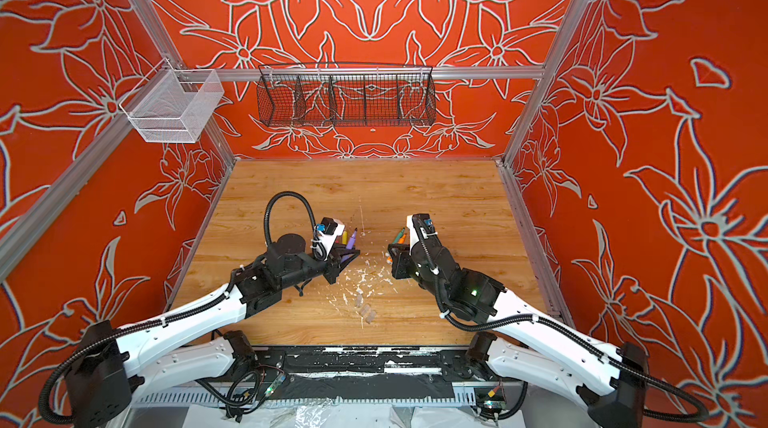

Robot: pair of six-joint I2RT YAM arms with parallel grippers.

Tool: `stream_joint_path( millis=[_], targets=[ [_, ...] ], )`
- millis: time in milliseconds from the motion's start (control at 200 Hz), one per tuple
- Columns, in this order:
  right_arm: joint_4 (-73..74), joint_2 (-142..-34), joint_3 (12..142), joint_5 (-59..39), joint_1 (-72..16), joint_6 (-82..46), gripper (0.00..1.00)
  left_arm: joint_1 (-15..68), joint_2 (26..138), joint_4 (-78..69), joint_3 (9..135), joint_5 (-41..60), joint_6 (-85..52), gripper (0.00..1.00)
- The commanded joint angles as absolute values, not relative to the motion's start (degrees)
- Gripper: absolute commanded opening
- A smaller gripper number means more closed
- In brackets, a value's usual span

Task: Insert the pens into the pen caps
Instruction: 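Lift the cap with the right gripper toward the purple marker tip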

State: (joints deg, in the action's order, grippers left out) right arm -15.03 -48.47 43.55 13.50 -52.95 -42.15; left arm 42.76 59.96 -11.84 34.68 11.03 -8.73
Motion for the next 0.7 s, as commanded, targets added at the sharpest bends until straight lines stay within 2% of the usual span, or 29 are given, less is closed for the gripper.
stream_joint_path(
  millis=[0,696],
  targets=[
    [-10.10,-47.28,44.23,14.25,-52.65,-43.76,0.00,42.98,59.55,-14.38,34.52,12.71,-7.03,0.00],
    [2.56,-55.05,46.34,9.11,-52.69,-42.91,0.00,43.13,59.74,-15.09,34.24,13.66,-6.94,0.00]
  ],
)
